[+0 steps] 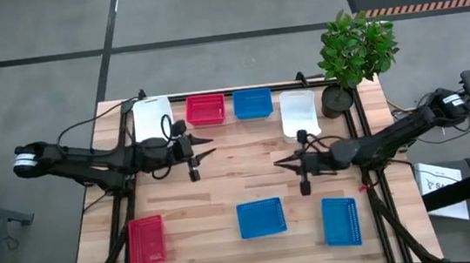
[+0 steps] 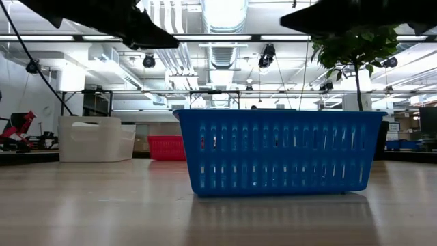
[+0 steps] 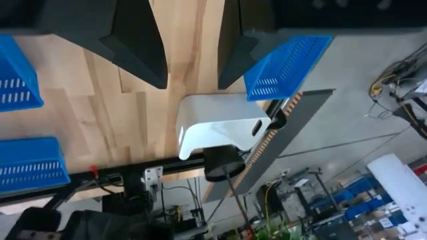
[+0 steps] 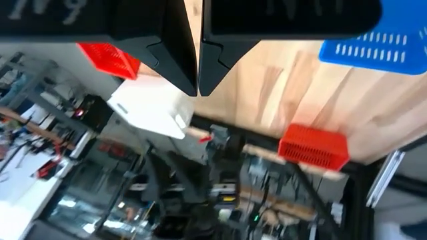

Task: Stack baskets by color
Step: Stack the bottom left blue bin on the top blue bin

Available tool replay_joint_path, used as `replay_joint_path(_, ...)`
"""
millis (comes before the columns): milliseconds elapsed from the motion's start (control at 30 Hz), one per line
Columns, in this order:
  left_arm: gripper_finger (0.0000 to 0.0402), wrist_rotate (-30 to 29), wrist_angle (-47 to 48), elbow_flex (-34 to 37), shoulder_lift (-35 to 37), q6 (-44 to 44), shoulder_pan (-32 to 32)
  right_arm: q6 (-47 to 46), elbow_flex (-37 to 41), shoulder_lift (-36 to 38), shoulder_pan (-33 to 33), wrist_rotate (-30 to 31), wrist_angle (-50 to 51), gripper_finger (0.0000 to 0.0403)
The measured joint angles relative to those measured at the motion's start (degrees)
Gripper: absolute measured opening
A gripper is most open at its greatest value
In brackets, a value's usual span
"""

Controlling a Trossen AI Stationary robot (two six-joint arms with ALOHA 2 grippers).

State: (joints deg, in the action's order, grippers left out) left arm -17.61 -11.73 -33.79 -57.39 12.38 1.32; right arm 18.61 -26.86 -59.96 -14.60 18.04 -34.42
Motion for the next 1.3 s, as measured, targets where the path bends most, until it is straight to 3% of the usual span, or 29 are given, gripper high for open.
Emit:
replay_joint_path(200, 0.0116, 0.02, 0.15, 0.51, 0.28, 0.13, 0.0, -2.8, -9.67, -6.21, -1.18, -0.04, 12.49, 0.0009)
replay_joint_path(567, 0.0116, -0.05, 0.09, 0.51, 1.16, 7.83, -0.11, -19.47, -26.11, -12.93, -4.06, -0.24, 43.04, 0.0009)
replay_joint_path(767, 0.0116, -0.34, -0.52, 0.51, 1.18, 8.51, -0.2, -26.63, -32.43, -16.27, -5.17, -0.21, 54.14, 0.0009)
replay_joint_path(967, 0.0116, -0.96, -2.38, 0.51, 1.05, 15.41, -0.2, -30.57, -38.55, -20.33, -5.17, -0.08, 61.9, 0.0013)
replay_joint_path(1100, 0.0116, -1.36, -4.64, 0.51, 1.07, 19.46, -0.2, -32.49, -42.38, -23.72, -5.17, -0.26, 65.99, 0.004)
replay_joint_path(1300, 0.0116, -3.27, -7.05, 0.51, 1.09, 24.22, -0.2, -37.67, -47.5, -28.34, -5.25, -2.07, 71.92, 0.0114)
